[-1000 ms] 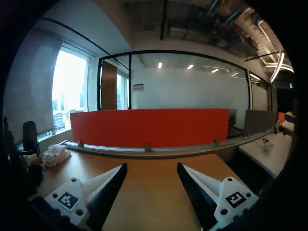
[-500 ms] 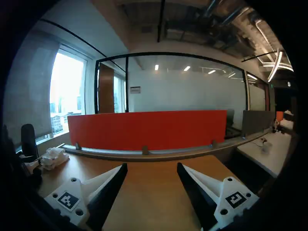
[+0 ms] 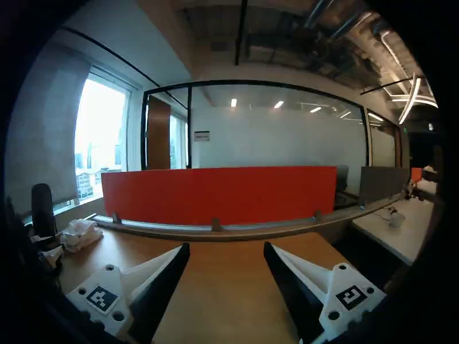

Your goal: Fold towel

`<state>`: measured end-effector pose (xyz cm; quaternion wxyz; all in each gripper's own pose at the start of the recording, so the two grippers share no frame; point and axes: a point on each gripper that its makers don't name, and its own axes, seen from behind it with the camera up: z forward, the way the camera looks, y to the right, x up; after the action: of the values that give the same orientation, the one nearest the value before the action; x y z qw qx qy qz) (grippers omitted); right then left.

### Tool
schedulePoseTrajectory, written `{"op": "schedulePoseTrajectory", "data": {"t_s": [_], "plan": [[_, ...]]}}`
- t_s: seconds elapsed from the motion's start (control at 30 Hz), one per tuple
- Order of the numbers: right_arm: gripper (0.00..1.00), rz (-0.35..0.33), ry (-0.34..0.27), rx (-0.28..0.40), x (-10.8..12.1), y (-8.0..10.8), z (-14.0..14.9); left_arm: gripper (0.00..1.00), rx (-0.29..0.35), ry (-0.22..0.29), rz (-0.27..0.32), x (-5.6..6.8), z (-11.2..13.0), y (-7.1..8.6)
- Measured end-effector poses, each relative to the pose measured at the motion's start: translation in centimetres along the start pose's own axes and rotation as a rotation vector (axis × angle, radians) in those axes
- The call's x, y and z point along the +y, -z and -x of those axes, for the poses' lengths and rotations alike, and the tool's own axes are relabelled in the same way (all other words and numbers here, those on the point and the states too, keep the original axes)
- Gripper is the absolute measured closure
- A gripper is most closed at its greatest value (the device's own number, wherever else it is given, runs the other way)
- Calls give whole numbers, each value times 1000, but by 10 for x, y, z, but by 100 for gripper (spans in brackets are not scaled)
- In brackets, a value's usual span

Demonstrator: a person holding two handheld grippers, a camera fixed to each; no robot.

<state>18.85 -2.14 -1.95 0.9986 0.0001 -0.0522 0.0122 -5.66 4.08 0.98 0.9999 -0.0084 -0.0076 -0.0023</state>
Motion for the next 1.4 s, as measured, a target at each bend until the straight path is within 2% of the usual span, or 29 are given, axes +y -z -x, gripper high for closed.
{"op": "schedulePoseTrajectory", "data": {"t_s": [0.3, 0.47, 0.8, 1.1, 1.4], "plan": [[0, 12, 13, -11, 1, 1, 17, 6, 25, -49, -31, -6, 20, 0], [0, 21, 7, -5, 0, 1, 25, 6, 32, -54, -30, -11, 34, 2], [0, 35, 31, 19, -3, 2, 33, 6, 47, -24, -38, -24, 61, -1], [0, 31, 41, 25, -12, -2, 45, 6, 46, -1, -43, -31, 86, -2], [0, 28, 50, 30, -17, -3, 44, 6, 49, 31, -52, -34, 95, -5]]}}
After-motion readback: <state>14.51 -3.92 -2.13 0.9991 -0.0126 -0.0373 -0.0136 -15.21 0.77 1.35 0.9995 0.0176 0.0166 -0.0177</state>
